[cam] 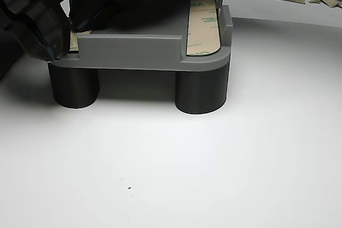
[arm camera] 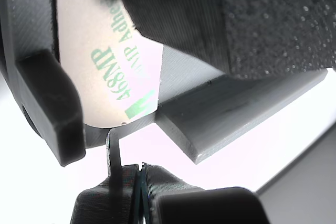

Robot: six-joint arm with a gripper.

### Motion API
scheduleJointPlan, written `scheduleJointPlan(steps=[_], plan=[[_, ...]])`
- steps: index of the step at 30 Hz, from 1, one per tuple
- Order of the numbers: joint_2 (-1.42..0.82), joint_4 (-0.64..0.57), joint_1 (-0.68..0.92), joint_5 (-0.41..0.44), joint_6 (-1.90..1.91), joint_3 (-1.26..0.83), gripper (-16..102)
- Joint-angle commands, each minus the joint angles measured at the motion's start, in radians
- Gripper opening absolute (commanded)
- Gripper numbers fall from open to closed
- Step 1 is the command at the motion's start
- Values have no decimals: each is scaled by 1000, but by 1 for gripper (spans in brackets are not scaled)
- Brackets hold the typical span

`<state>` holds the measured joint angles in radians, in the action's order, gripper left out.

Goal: Peel off protective film from adhesive tape.

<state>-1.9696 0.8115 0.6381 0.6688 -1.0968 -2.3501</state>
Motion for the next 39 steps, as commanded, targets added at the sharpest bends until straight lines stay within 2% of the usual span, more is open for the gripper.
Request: scheduleJointPlan(steps=[1, 39], plan=[[-15, -2, -6, 2, 2, 32, -11], [-9, 9, 2, 2, 18, 48, -11]])
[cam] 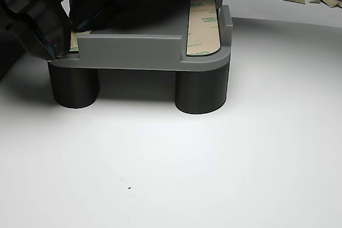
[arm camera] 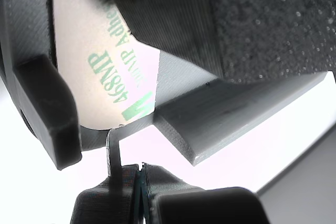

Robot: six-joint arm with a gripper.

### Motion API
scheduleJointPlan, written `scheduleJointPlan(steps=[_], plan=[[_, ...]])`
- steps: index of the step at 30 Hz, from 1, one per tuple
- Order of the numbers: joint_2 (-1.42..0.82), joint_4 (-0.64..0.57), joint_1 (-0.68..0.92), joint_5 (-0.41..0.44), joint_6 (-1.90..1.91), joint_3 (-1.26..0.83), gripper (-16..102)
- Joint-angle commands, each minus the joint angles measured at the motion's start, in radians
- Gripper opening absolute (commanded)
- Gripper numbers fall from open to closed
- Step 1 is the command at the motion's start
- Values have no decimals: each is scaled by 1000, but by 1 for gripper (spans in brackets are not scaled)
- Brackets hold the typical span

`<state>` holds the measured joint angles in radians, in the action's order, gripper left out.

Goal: Peel off protective film from adhesive tape.

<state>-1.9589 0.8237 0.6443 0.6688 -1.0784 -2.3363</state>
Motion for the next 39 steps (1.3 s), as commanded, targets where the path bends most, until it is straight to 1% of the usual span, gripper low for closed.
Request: scheduleJointPlan(steps=[1, 30, 39], plan=[[-20, -3, -5, 2, 0, 35, -11], [-43, -9, -5, 3, 6, 15, -11], [-35, 3, -5, 17, -6, 18, -11]])
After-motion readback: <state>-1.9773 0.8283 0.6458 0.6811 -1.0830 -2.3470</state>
